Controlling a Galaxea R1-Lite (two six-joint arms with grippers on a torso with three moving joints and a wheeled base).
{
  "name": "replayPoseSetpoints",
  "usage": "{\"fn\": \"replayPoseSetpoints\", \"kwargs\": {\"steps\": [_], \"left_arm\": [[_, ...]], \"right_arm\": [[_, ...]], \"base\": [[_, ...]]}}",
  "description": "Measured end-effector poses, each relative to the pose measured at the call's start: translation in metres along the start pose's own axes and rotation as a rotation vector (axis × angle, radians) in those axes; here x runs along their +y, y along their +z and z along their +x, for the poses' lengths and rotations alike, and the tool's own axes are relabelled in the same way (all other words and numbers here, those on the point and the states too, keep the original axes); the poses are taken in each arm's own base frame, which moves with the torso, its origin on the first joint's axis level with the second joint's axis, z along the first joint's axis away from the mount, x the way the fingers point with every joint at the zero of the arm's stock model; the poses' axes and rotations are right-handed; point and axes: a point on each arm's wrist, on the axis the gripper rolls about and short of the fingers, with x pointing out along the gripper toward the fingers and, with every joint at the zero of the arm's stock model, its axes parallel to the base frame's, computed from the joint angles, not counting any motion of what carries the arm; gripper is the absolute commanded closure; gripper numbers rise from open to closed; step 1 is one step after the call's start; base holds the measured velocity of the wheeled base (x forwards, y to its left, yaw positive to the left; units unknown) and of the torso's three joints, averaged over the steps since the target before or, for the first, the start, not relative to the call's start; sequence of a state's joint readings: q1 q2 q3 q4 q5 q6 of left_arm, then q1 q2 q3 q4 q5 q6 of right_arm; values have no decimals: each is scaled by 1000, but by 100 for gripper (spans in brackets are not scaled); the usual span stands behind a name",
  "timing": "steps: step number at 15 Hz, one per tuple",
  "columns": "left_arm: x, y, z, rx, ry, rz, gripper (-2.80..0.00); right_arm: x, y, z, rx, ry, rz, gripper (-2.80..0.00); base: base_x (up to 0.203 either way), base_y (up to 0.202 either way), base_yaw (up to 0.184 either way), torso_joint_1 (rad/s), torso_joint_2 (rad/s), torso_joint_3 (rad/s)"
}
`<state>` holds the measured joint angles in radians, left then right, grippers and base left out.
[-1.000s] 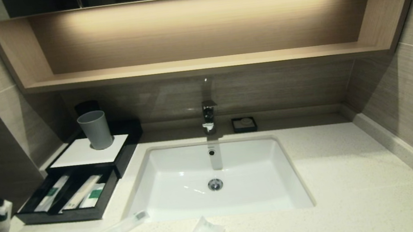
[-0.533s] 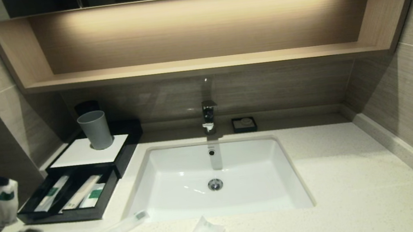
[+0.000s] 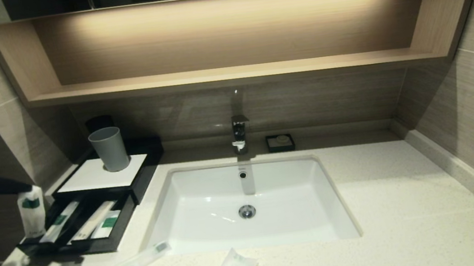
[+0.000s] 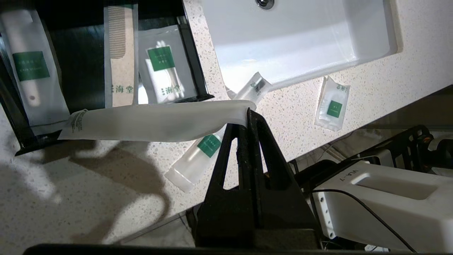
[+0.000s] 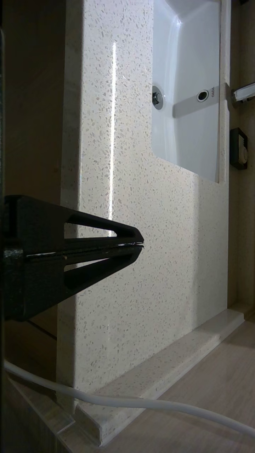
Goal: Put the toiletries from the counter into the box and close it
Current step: Place the bathroom toiletry into the drawer
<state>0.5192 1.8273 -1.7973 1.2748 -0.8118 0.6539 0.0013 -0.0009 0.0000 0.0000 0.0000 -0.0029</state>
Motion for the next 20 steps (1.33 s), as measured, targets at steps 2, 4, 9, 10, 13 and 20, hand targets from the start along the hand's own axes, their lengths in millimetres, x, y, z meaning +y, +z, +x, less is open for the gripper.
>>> {"fn": "replayPoseSetpoints", "kwargs": {"steps": [2,4,9,10,13,20], "left_arm": [[6,6,8,9,-17,9,0],[13,12,16,17,-28,17,0],[26,25,34,21,-42,58,0],[28,25,37,22,-44,65,0],[34,27,46,28,-55,83,0],[38,29,55,25,-76,103,0]], "right_arm": [[0,0,0,0,0,0,0],[0,0,0,0,0,0,0],[0,0,0,0,0,0,0],[0,0,0,0,0,0,0],[0,0,0,-1,0,0,0],[0,0,0,-1,0,0,0]], "base": [[0,0,0,0,0,0],[0,0,0,0,0,0],[0,0,0,0,0,0],[0,0,0,0,0,0],[0,0,0,0,0,0],[0,0,0,0,0,0]]}}
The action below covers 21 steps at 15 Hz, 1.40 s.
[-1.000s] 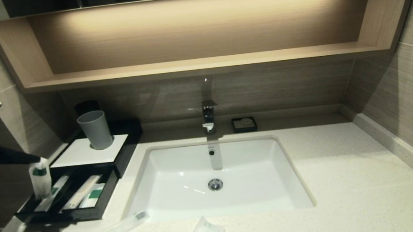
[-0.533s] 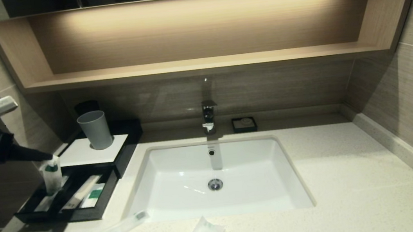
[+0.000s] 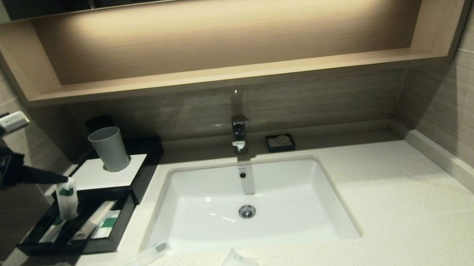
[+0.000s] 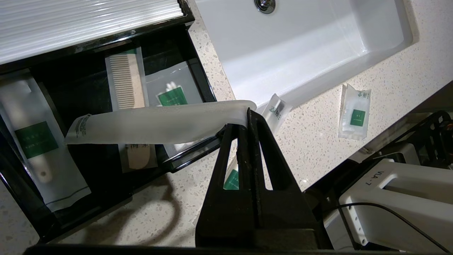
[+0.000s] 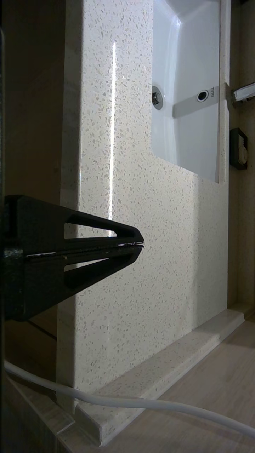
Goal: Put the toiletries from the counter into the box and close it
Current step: Place the bathroom toiletry into the drawer
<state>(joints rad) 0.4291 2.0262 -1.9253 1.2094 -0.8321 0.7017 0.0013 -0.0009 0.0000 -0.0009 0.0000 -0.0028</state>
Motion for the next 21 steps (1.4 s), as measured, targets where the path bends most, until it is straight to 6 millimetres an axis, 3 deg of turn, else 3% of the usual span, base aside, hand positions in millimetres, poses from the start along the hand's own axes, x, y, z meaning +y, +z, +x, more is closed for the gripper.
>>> {"fn": "replayPoseSetpoints", "kwargs": {"steps": [21], "left_arm": [[28,-25,-40,-51,114,-100,0]], "right_arm": [[0,0,0,1,0,0,0]], "base": [[0,0,0,0,0,0]]}}
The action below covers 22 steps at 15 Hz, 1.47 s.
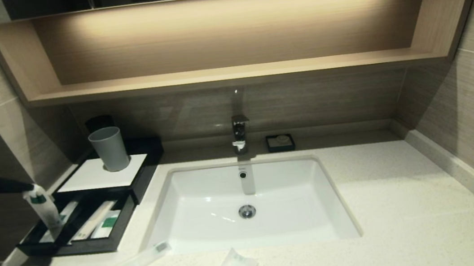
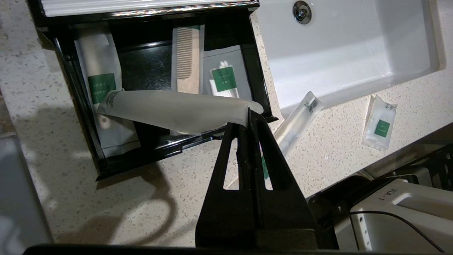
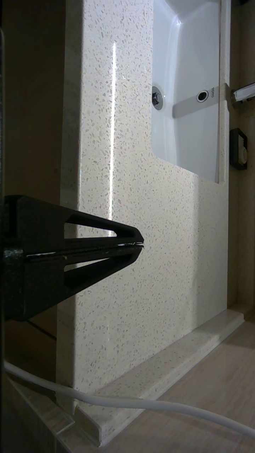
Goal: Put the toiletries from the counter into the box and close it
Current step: Place the bathroom toiletry into the drawer
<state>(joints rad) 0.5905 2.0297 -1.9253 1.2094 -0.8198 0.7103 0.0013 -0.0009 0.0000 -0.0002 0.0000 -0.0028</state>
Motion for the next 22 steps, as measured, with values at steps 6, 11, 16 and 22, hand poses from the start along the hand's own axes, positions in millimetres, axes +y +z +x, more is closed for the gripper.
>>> {"fn": "replayPoseSetpoints", "kwargs": {"steps": [6,11,16,22], "left_arm": [[10,-10,-17,-19,41,-9,0],[11,-17,-29,-24,63,-34,0],[3,-27,-37,13,33,-50,0],[4,-37,-45,65,47,-53,0]], "right_arm": [[0,0,0,0,0,0,0],[0,0,0,0,0,0,0],[0,0,0,-1,0,0,0],[0,0,0,-1,0,0,0]], "base": [[0,0,0,0,0,0],[0,0,0,0,0,0],[0,0,0,0,0,0],[0,0,0,0,0,0]]}}
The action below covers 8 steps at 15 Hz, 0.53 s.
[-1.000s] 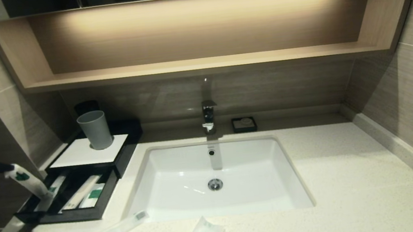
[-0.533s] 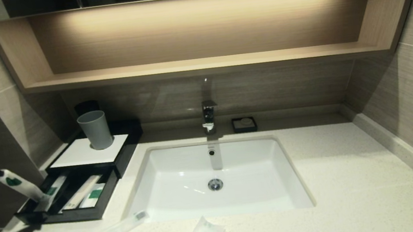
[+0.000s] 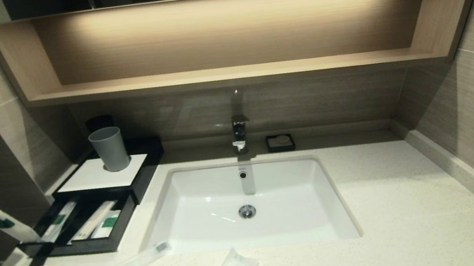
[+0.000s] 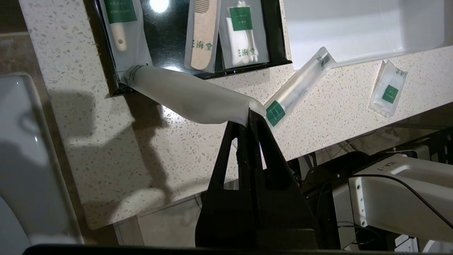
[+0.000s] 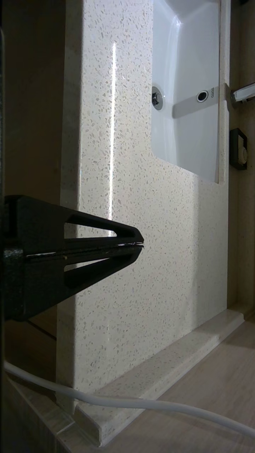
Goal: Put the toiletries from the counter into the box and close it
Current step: Place the bathroom toiletry into the drawer
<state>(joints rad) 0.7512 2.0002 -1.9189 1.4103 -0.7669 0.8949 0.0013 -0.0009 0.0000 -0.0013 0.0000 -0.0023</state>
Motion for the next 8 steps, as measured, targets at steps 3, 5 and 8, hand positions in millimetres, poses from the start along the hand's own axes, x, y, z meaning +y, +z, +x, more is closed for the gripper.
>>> {"fn": "replayPoseSetpoints", "kwargs": {"steps": [3,5,8], "left_arm": [[6,-1,3,11,5,13,0],[7,0,4,5,0,37,0],[3,7,9,-25,-17,88,0]], "right_arm": [[0,0,0,0,0,0,0],[0,0,0,1,0,0,0],[0,0,0,1,0,0,0]], "base": [[0,0,0,0,0,0],[0,0,0,0,0,0],[0,0,0,0,0,0]]}}
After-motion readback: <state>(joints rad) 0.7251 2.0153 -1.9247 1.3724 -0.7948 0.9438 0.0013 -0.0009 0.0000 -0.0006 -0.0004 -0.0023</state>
